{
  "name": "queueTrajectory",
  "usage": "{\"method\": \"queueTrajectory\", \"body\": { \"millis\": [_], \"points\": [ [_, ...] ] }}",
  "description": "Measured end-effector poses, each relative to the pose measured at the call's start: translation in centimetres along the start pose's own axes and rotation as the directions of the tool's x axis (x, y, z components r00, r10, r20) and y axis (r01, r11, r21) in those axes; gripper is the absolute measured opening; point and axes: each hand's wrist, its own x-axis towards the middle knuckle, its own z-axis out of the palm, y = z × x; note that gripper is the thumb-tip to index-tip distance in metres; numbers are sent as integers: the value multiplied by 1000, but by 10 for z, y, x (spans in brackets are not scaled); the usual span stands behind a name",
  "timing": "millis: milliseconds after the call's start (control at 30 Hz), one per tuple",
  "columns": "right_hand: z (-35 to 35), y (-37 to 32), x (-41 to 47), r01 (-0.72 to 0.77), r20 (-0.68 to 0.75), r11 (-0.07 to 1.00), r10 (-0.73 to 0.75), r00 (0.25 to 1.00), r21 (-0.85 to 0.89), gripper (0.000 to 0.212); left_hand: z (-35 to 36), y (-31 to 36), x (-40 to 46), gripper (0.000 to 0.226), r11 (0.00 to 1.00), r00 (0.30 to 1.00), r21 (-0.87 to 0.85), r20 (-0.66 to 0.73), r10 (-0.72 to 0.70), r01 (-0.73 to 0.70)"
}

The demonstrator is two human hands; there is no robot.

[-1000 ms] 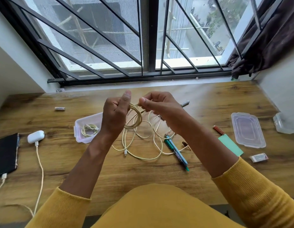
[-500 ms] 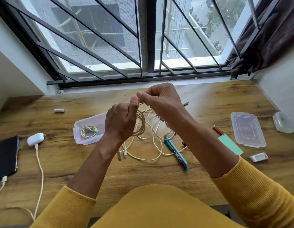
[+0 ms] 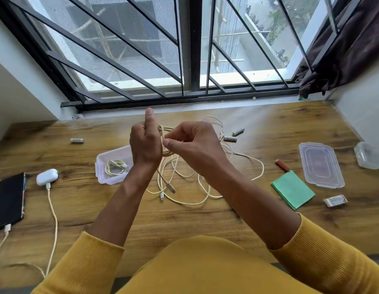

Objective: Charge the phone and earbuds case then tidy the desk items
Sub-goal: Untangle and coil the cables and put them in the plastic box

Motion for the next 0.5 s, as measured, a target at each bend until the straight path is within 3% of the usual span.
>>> {"method": "queueTrajectory", "body": {
  "millis": [133, 300, 367, 500],
  "points": [
    [3, 1, -7, 140, -147, 981, -159, 976, -133, 11, -1, 9, -2, 71, 996, 996, -88, 84, -23, 30],
    [0, 5, -4, 207, -189, 965, -236, 953, -164, 19, -3, 13, -6, 57, 979, 979, -198, 180, 93, -57],
    [1, 7, -4, 232, -220, 951, -276, 936, -204, 31, -2, 15, -7, 53, 973, 972, -205, 184, 144, -105],
    [-6, 10, -1, 166, -135, 981, -179, 975, -102, 50, -3, 19, -10, 52, 964, 959, -199, 185, 216, -178]
  ]
}}
